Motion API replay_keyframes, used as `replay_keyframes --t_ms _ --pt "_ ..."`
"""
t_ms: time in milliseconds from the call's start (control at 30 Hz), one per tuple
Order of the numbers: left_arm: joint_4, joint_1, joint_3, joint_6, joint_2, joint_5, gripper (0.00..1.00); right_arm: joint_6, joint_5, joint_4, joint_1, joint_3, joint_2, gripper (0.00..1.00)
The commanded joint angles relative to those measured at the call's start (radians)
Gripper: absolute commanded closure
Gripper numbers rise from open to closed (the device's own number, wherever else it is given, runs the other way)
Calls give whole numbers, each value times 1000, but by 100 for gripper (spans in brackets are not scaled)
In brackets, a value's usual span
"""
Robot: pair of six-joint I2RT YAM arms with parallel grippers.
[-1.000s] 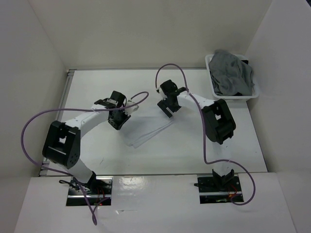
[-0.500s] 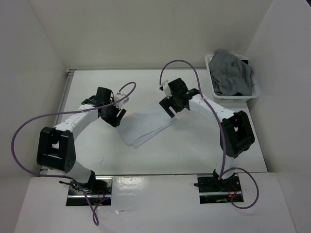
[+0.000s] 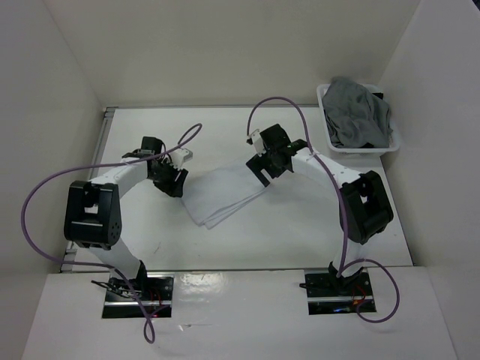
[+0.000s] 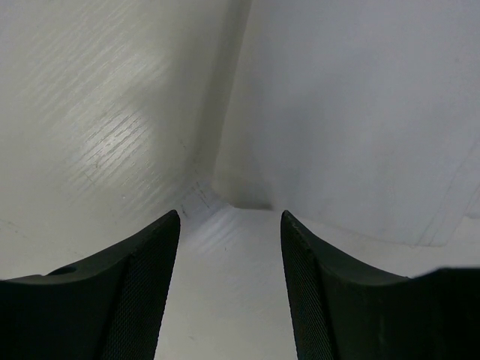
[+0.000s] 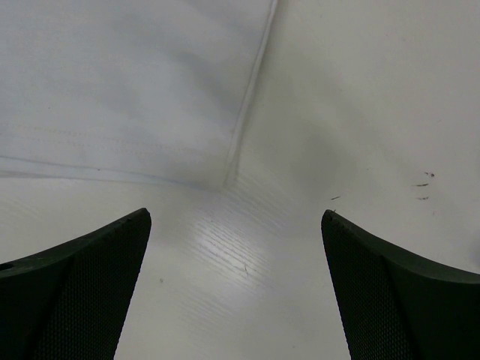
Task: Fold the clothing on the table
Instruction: Fold the skirt
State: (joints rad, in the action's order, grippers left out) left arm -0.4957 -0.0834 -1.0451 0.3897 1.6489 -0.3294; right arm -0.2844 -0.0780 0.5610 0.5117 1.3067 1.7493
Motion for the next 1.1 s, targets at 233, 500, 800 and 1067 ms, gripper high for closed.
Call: replay_keyframes --t_ms 233,500,800,1067 --pt "54 24 -12 46 106 -135 41 14 15 -55 -16 -17 -20 2" --pt "51 42 -32 55 146 -178 50 14 24 -55 -16 -26 -20 2" --pt "22 51 -32 83 157 -230 66 14 34 -64 -38 -26 -11 2" --pt "-6 51 -41 101 175 -240 80 -50 277 -33 -208 34 27 2"
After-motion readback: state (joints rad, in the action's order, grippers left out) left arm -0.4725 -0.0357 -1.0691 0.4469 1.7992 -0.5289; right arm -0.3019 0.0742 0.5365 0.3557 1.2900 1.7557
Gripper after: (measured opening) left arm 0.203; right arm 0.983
